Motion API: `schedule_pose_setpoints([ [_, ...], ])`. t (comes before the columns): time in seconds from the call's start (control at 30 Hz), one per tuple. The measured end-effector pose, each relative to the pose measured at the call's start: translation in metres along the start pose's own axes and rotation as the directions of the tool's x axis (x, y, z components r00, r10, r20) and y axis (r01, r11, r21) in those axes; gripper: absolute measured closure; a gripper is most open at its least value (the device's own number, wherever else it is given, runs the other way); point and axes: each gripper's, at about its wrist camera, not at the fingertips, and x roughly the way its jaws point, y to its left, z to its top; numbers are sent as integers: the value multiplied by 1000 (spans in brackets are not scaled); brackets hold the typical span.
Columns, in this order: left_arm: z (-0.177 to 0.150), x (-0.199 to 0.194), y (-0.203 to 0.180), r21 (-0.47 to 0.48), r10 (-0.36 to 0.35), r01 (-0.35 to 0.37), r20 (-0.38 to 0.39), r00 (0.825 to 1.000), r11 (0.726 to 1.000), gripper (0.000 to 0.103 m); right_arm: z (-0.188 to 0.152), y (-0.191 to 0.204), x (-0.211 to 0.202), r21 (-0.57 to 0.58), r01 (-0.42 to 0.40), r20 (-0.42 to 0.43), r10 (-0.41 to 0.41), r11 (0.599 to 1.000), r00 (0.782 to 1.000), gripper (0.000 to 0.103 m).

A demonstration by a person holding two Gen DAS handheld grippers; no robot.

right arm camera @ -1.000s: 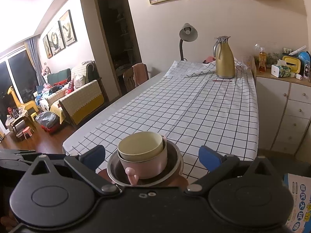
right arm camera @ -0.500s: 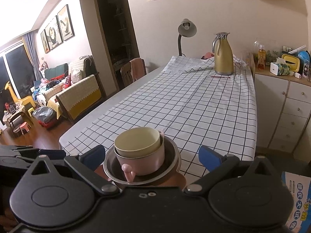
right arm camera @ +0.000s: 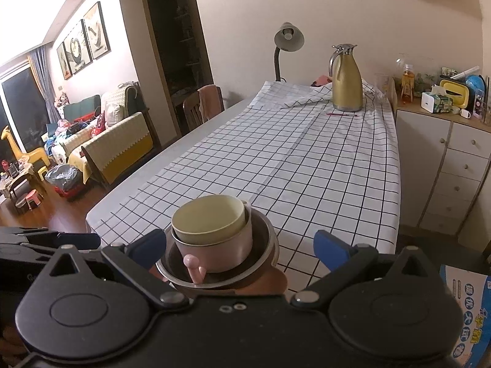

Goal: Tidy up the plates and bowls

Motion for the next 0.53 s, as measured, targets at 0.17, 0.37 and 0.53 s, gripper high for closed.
schedule_pose_setpoints([
  [0.17, 2, 5, 1, 11, -12, 12, -6, 1000, 1000, 21, 0, -1, 3, 10, 9, -10, -9, 1000, 1000, 0],
  [0.37, 7, 12, 4, 21, -20, 20, -13, 1000, 1000, 21, 2, 0, 8, 14, 22, -14, -22, 1000, 1000, 0],
  [0.53, 12, 20, 7, 31, -31, 31, -21, 999, 999, 21, 4, 0, 13, 18, 35, -20, -35, 999, 999, 0],
])
